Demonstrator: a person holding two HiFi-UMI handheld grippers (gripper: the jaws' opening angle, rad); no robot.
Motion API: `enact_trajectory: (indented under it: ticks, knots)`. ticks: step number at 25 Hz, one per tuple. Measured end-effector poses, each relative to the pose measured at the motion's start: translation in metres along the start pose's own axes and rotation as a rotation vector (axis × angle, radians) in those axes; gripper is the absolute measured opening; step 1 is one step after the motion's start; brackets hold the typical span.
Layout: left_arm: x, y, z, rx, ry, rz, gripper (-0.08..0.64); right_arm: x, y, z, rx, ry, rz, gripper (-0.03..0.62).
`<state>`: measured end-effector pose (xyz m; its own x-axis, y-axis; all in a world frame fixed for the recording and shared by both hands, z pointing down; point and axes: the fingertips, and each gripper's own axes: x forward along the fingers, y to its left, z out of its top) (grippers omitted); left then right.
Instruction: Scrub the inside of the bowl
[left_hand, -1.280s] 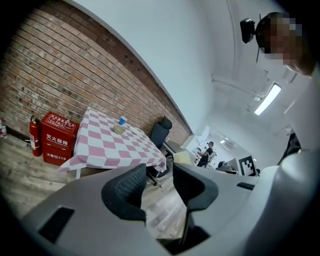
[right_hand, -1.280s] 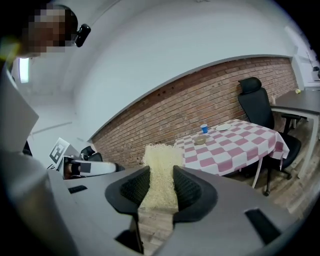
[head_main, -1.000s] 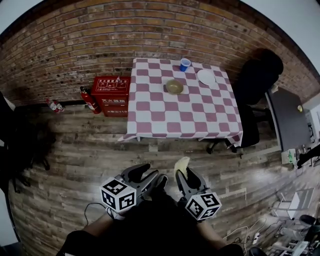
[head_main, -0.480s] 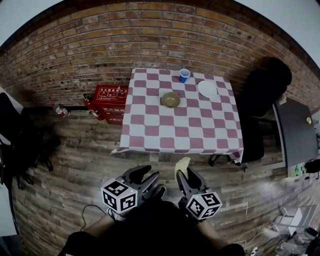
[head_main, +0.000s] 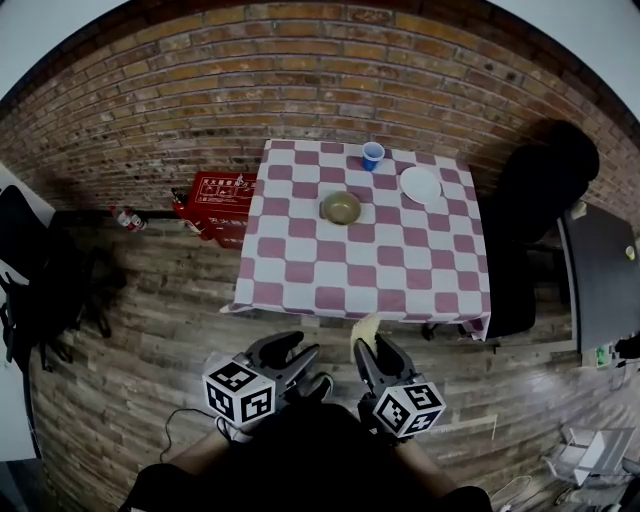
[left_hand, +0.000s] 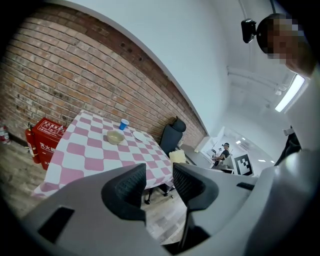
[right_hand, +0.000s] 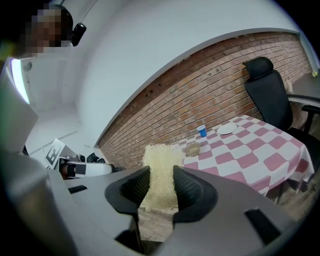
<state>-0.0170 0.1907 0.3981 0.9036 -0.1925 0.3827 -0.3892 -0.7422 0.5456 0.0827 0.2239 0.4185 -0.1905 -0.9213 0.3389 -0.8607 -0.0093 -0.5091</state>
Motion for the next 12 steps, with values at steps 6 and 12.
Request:
enact_trajectory:
  ticks: [6, 12]
  knots:
    - [0.031, 0.016, 0.023, 0.016, 0.015, -0.02, 0.176, 0.025, -0.02, 0.02, 0.005, -0.002, -0.017, 0.155]
    - [0.071, 0.043, 0.07, 0.032, 0.023, -0.065, 0.176, 0.063, -0.047, 0.057, 0.01, -0.013, -0.07, 0.155]
